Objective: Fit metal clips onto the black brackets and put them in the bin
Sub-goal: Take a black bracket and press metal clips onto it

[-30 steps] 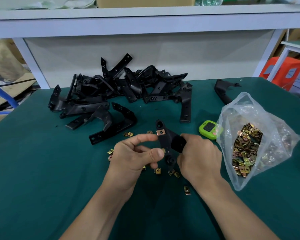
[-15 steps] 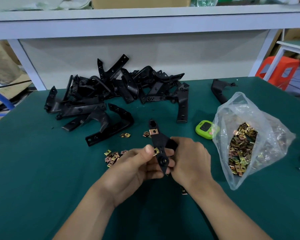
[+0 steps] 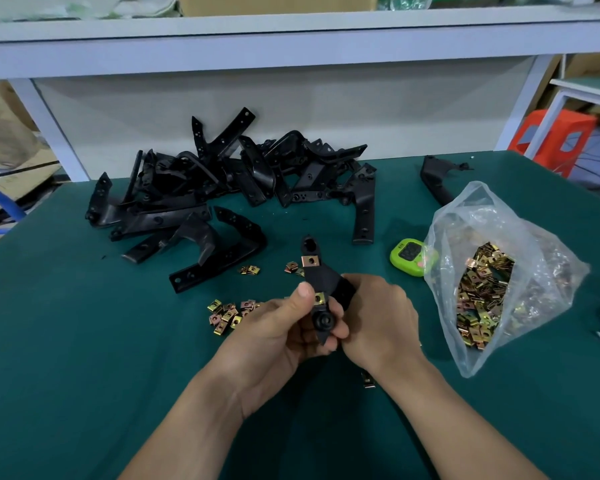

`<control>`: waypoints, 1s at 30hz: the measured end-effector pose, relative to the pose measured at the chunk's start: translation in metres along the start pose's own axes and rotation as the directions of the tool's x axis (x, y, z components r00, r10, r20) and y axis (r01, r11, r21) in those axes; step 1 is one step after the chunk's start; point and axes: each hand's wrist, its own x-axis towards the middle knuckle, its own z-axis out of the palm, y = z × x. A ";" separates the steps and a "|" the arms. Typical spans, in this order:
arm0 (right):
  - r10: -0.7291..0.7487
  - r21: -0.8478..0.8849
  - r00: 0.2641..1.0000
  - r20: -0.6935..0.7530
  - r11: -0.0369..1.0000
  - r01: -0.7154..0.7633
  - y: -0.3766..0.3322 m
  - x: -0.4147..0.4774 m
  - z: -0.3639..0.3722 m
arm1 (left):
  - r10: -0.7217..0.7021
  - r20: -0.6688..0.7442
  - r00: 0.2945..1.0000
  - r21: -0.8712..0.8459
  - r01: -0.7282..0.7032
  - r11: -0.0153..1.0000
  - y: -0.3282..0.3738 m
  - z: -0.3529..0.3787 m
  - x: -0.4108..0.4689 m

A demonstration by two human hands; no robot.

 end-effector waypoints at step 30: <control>-0.103 0.033 0.993 -0.051 0.994 0.105 0.002 -0.004 0.003 | 0.297 -0.524 0.798 0.394 -0.082 0.915 -0.004 -0.006 0.010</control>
